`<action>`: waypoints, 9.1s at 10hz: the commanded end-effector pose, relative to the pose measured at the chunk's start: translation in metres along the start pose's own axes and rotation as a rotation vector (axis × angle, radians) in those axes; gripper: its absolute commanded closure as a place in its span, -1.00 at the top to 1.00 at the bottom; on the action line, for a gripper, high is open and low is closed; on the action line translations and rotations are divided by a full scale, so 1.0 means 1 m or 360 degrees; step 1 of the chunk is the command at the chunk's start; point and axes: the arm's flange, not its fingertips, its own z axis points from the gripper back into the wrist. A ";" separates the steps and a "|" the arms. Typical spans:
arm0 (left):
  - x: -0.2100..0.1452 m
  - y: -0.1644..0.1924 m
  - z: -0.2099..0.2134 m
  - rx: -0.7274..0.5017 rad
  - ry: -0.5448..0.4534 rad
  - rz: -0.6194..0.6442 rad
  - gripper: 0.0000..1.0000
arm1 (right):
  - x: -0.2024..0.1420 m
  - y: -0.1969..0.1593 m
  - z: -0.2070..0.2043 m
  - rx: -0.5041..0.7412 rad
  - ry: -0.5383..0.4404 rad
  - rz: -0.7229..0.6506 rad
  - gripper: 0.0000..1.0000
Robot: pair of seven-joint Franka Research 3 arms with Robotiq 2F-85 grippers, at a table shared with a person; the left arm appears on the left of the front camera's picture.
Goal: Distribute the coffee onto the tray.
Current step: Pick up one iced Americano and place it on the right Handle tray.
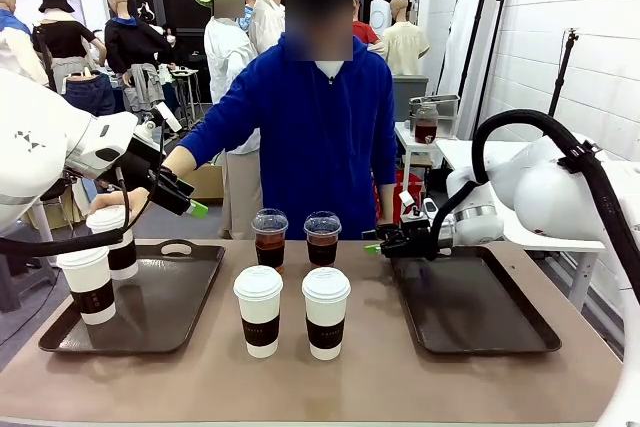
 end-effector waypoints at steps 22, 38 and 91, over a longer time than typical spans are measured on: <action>-0.002 0.003 -0.001 -0.0024 -0.0019 -0.0011 1.00 | 0.002 -0.006 -0.090 0.0216 -0.0080 0.0016 1.00; -0.002 0.003 -0.001 -0.0024 -0.0019 -0.0011 1.00 | 0.027 -0.004 -0.110 0.0313 -0.0094 -0.0062 0.21; -0.002 0.003 -0.001 -0.0024 -0.0019 -0.0011 1.00 | -0.064 0.209 0.181 -0.0024 -0.0122 -0.0137 1.00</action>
